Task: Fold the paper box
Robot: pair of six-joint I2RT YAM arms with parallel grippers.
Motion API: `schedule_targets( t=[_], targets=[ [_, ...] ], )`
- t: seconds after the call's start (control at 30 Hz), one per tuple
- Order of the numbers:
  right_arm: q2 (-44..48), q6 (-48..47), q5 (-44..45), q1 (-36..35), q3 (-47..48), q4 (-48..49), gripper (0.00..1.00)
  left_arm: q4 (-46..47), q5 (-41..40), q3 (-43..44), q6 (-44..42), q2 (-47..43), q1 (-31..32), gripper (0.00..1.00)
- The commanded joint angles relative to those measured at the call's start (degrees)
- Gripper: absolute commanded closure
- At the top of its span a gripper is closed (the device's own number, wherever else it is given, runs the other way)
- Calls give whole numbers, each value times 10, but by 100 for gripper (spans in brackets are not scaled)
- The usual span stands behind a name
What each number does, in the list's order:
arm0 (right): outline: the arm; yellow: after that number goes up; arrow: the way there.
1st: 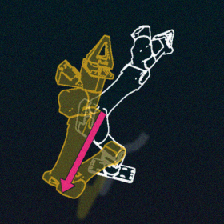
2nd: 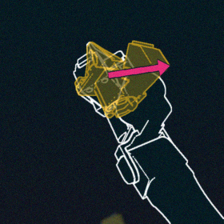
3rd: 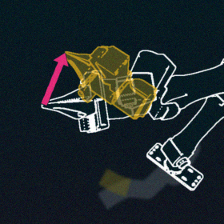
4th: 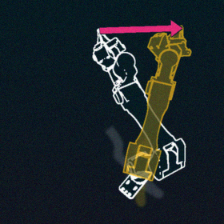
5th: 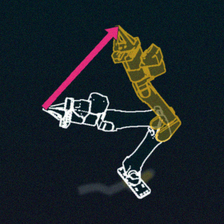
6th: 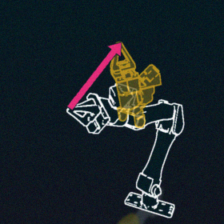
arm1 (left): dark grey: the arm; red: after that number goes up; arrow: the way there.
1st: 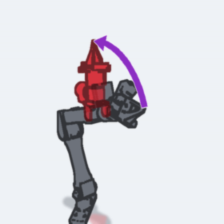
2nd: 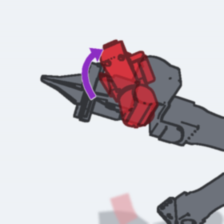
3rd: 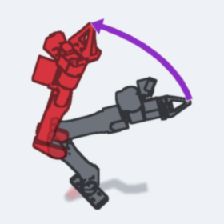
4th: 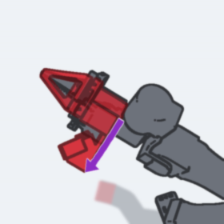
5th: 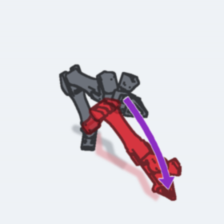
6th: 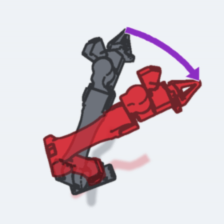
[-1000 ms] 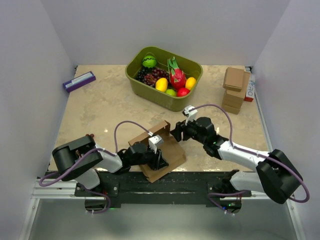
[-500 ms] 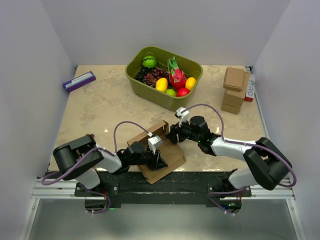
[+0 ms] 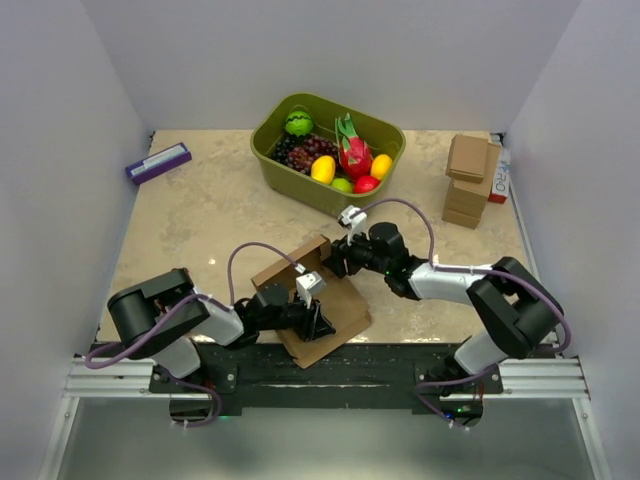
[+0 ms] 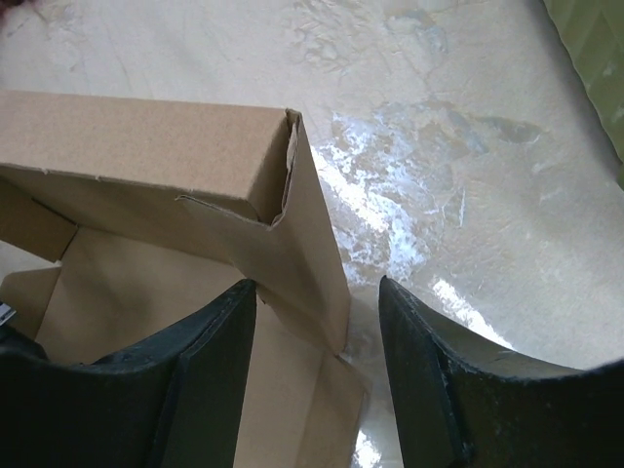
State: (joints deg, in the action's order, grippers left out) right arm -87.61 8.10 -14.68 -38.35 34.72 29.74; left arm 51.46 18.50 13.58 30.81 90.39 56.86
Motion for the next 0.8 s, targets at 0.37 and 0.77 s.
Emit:
schedule_targets(
  t=[0.37, 0.77],
  targets=[
    [-42, -1, 47, -9, 32, 94, 69, -87, 25, -18, -11, 29, 4, 66],
    [-34, -23, 255, -84, 32, 60, 93, -92, 10, -21, -9, 23, 4, 67]
  ],
)
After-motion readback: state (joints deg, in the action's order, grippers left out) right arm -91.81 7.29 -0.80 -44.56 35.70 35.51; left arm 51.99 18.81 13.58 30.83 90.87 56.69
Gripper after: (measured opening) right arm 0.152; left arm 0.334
